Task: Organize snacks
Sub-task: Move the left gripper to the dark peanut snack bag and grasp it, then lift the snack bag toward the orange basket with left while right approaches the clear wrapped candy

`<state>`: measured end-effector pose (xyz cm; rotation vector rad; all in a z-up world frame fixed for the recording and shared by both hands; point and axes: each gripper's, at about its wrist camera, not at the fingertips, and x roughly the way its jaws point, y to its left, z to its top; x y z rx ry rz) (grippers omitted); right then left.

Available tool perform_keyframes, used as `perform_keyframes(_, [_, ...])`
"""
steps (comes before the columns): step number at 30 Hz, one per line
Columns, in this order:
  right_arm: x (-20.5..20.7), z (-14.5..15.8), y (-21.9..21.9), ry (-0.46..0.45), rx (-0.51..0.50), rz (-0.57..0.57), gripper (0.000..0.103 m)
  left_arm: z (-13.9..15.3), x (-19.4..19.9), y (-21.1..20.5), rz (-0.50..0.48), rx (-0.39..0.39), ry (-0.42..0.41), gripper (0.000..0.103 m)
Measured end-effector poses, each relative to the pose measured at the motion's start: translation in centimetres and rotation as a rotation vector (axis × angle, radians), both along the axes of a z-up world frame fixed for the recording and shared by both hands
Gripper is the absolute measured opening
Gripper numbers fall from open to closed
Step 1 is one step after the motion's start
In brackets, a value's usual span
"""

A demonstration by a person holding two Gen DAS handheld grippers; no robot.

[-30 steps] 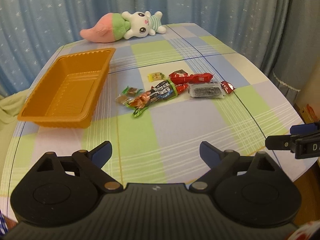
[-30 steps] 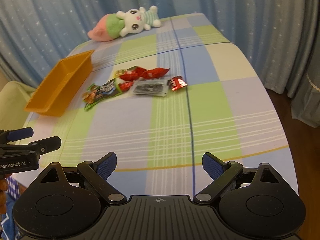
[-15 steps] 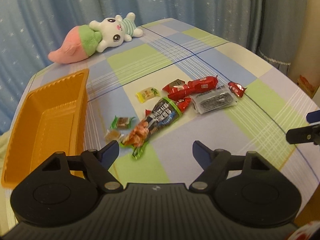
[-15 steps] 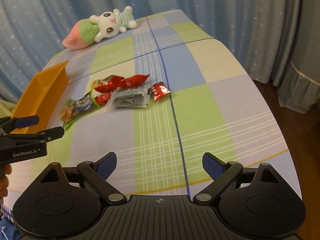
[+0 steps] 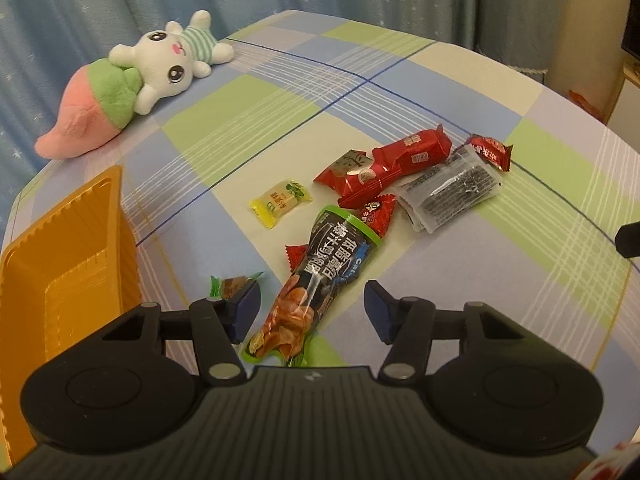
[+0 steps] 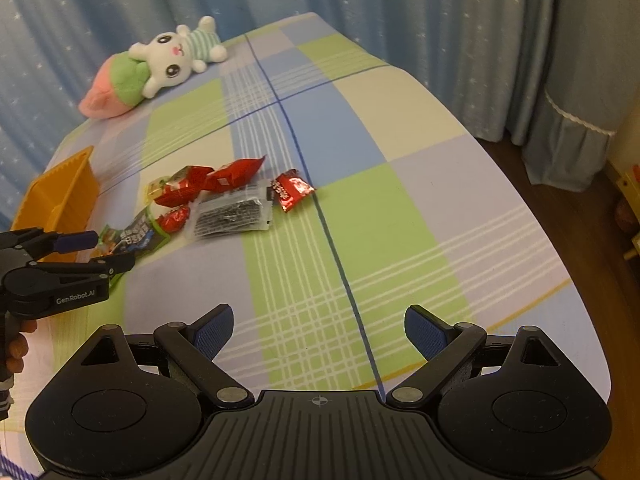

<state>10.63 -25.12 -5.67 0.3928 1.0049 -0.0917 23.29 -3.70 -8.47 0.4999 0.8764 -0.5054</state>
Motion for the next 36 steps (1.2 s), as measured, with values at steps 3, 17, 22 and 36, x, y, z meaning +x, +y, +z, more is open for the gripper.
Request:
perform_keyframes(3, [-0.1, 0.0, 0.2, 0.011, -0.001, -0.022, 0.092, -0.6, 0.5, -0.3, -0.029, 0.022, 0.013, 0.051])
perform_keyframes(17, [0.1, 0.1, 2.0, 0.028, 0.001, -0.075, 0.092, -0.2, -1.2, 1.5, 0.009, -0.065, 0.116, 0.025])
perform_keyframes(22, [0.5, 0.2, 3.2, 0.029, -0.009, -0.071, 0.092, 0.0, -2.6, 2.3, 0.024, -0.108, 0.16, 0.025])
perform_keyframes(36, [0.1, 0.2, 4.6, 0.034, -0.042, -0.058, 0.092, -1.3, -2.3, 2.1, -0.004, -0.122, 0.153, 0.026])
